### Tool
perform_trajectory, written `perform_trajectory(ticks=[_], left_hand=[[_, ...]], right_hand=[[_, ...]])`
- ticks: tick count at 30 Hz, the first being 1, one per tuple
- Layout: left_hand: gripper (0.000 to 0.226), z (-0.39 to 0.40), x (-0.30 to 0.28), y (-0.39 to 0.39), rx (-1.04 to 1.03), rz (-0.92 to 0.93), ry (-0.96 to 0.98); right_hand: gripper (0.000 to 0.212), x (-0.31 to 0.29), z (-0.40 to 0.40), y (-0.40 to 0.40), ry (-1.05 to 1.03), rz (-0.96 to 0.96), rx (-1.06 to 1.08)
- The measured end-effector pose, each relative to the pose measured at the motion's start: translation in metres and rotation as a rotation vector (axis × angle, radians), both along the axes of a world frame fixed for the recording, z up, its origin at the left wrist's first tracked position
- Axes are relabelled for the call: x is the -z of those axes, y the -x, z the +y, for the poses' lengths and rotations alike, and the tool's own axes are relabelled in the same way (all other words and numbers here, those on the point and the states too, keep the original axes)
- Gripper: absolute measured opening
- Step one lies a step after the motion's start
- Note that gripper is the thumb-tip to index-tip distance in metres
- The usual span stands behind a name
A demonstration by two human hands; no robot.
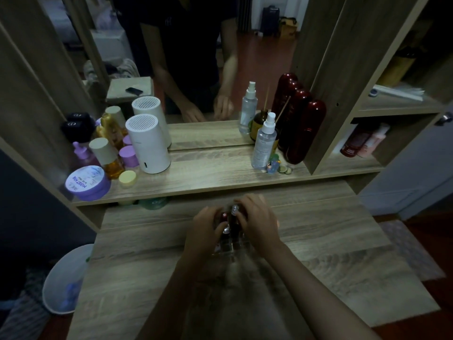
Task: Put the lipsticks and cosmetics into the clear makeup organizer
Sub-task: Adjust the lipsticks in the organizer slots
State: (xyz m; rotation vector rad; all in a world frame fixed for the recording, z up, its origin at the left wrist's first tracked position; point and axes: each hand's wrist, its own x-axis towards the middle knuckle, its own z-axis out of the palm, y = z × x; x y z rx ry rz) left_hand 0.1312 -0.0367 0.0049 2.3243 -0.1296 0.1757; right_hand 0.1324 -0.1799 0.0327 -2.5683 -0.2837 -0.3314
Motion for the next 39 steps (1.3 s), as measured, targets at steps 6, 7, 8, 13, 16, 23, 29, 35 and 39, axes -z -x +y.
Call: perform_trajectory(ticks=[6, 7, 8, 13, 16, 23, 29, 35, 39], left_hand=[[0.020, -0.005, 0.002, 0.000, 0.012, -0.007, -0.042], [0.017, -0.005, 0.002, -0.001, 0.008, -0.009, -0.047], [0.015, -0.005, 0.002, -0.002, 0.004, -0.013, -0.053], [0.009, -0.009, 0.003, 0.000, -0.039, -0.034, -0.058], [0.009, -0.009, 0.005, 0.001, -0.042, -0.029, -0.056], [0.008, -0.009, 0.007, 0.000, -0.040, -0.027, -0.057], [0.008, -0.010, 0.007, -0.001, -0.044, -0.018, -0.057], [0.011, -0.008, 0.006, -0.001, -0.058, -0.020, -0.045], [0.015, -0.006, 0.006, -0.001, -0.067, -0.024, -0.015]], right_hand=[[0.020, 0.004, 0.002, -0.006, 0.104, 0.051, 0.015], [0.020, 0.004, 0.002, -0.006, 0.104, 0.055, 0.024], [0.019, 0.004, 0.002, -0.007, 0.117, 0.055, 0.024], [0.020, 0.004, 0.005, -0.011, 0.170, 0.054, 0.021], [0.020, 0.006, 0.003, -0.008, 0.148, 0.052, 0.031], [0.021, 0.006, 0.001, -0.006, 0.139, 0.046, 0.035], [0.019, 0.006, -0.001, -0.008, 0.126, 0.037, 0.034], [0.023, 0.004, -0.009, -0.010, 0.095, -0.012, 0.059], [0.029, 0.002, -0.018, -0.011, 0.162, 0.032, 0.087]])
